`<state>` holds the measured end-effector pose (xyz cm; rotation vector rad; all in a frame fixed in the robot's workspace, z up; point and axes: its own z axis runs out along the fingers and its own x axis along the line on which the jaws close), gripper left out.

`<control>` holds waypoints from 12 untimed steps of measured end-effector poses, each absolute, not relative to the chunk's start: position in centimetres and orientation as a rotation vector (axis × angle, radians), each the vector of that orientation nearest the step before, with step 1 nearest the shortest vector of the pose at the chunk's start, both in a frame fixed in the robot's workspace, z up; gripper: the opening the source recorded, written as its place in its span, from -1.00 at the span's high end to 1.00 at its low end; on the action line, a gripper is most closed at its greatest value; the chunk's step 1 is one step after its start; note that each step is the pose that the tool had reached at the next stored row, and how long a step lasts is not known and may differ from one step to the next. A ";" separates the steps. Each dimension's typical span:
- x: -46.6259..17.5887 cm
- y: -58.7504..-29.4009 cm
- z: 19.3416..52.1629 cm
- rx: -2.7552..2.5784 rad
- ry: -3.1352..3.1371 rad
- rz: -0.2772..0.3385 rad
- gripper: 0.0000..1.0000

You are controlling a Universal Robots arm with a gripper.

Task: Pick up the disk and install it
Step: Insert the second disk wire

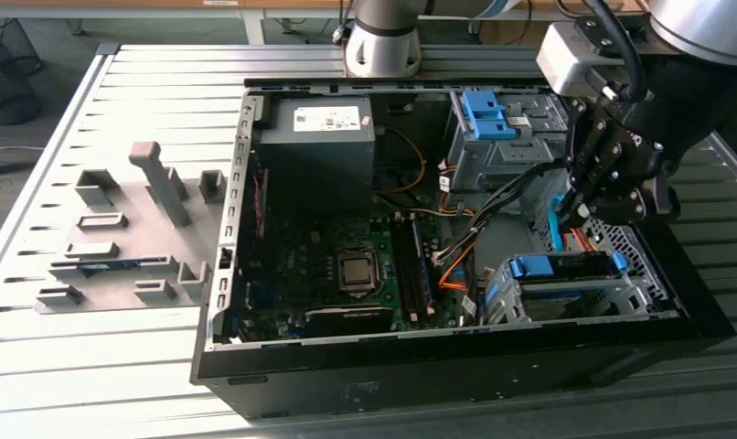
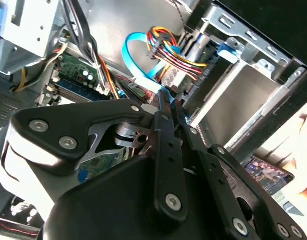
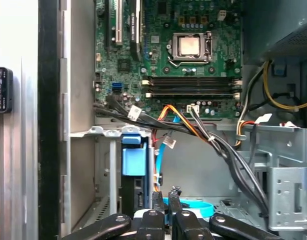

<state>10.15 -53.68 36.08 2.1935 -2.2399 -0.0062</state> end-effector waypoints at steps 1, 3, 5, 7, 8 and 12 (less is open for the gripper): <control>10.1 -53.9 36.0 2.194 -2.240 -0.007 0.69; 10.1 -54.1 35.8 2.195 -2.242 -0.009 0.69; 10.2 -54.1 35.6 2.197 -2.243 -0.010 0.69; 10.2 -54.1 35.5 2.197 -2.243 -0.009 0.69; 10.2 -54.1 35.5 2.197 -2.243 -0.009 0.69; 10.2 -54.1 35.5 2.197 -2.243 -0.009 0.69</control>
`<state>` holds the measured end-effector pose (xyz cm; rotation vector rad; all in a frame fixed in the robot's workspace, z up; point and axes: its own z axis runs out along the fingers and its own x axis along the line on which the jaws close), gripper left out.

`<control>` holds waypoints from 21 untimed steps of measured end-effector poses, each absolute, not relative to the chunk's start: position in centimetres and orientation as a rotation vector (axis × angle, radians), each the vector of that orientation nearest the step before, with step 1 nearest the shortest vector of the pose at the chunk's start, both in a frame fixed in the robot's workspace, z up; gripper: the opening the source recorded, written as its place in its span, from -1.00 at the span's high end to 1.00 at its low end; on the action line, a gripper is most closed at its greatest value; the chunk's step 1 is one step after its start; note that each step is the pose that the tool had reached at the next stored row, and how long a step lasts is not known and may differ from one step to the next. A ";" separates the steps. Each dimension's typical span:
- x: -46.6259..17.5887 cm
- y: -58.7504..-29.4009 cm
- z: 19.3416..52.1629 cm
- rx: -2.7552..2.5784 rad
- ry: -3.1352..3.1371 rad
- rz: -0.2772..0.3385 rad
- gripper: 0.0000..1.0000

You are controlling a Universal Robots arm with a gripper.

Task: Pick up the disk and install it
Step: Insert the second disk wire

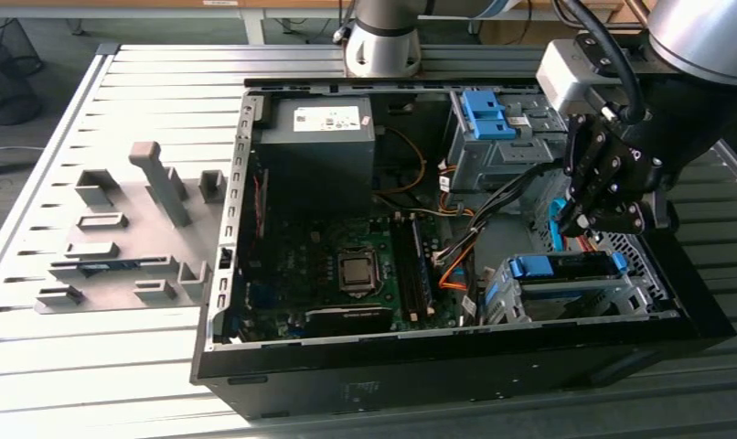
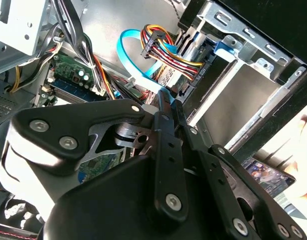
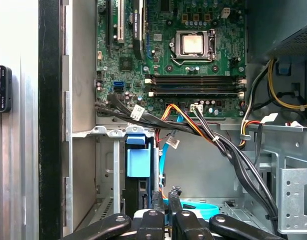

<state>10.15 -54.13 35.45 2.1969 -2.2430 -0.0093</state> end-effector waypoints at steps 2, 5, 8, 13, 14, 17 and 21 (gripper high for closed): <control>10.2 -54.1 35.4 2.197 -2.243 -0.009 0.69; 10.2 -54.1 35.4 2.197 -2.243 -0.009 0.69; 10.2 -54.1 35.4 2.197 -2.243 -0.010 0.69; 10.1 -54.3 35.4 2.221 -2.267 -0.066 0.69; 10.2 -54.4 35.3 2.223 -2.269 -0.070 0.69; 10.1 -54.7 35.1 2.223 -2.269 -0.071 0.69; 10.1 -55.1 34.9 2.223 -2.269 -0.071 0.69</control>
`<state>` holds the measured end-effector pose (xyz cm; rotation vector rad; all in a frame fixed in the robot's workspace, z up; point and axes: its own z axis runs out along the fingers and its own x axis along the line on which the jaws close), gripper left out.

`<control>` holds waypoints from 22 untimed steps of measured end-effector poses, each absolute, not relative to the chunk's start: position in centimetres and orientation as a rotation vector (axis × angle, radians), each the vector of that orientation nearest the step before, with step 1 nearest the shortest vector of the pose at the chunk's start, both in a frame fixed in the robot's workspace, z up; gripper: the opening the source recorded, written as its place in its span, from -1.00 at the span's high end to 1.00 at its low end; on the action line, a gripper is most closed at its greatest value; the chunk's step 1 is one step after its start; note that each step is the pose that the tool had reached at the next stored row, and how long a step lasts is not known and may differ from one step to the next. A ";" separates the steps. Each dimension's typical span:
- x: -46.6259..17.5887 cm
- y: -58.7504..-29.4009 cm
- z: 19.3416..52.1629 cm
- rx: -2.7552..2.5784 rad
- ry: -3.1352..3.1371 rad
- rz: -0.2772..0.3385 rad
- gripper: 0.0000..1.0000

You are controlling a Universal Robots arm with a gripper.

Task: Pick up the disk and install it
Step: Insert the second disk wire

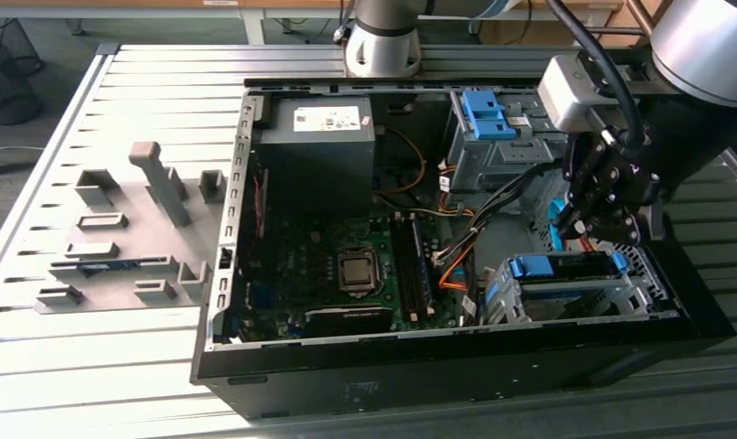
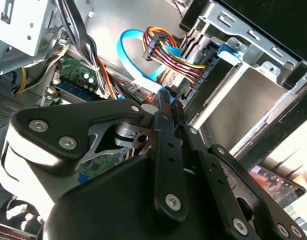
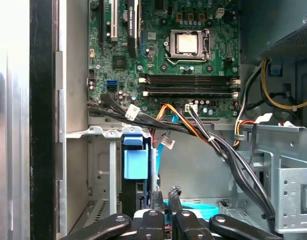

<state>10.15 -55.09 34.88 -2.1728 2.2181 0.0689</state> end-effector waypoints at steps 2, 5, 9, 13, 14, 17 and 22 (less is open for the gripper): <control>10.2 -55.1 34.8 -2.173 2.218 0.069 0.69; 10.1 -55.1 34.8 -2.173 2.218 0.069 0.69; 10.1 -55.1 34.8 -2.173 2.218 0.069 0.69; 10.1 -55.1 34.8 -2.173 2.218 0.069 0.69; 10.2 -55.1 34.8 -2.173 2.218 0.069 0.69; 10.1 -55.3 34.8 -2.170 2.216 0.074 0.69; 10.1 -56.0 34.6 -2.158 2.203 0.100 0.69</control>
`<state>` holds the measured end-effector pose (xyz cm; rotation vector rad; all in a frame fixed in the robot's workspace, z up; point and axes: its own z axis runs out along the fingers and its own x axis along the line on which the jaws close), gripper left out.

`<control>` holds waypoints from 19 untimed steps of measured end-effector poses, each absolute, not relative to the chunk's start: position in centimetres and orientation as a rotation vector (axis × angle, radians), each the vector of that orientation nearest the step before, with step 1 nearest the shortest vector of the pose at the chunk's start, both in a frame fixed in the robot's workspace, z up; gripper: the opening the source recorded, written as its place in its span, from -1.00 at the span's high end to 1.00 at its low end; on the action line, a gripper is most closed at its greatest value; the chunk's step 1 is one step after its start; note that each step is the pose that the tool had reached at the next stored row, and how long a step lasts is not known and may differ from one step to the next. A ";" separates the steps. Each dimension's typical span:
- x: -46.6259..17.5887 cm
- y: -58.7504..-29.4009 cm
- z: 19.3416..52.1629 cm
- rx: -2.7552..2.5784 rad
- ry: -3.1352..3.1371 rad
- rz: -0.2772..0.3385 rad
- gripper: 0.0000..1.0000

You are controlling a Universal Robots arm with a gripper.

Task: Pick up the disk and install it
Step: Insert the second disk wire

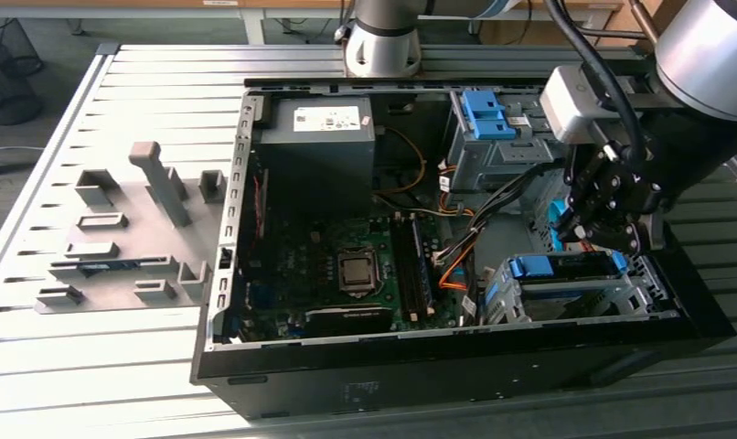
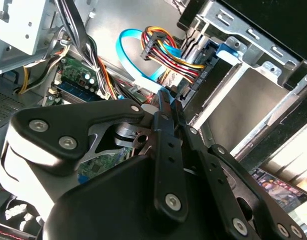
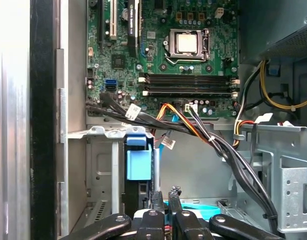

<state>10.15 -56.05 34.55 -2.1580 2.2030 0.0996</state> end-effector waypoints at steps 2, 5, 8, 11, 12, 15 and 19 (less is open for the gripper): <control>10.2 -56.3 34.3 -2.157 2.202 0.098 0.69; 10.1 -56.4 34.2 -2.154 2.197 0.090 0.69; 10.1 -56.5 34.1 -2.154 2.197 0.089 0.69; 10.1 -56.8 34.0 -2.153 2.197 0.089 0.69; 10.1 -56.8 34.0 -2.153 2.197 0.089 0.69; 10.1 -57.1 33.8 -2.152 2.196 0.091 0.69; 10.1 -57.3 33.7 -2.142 2.185 0.112 0.69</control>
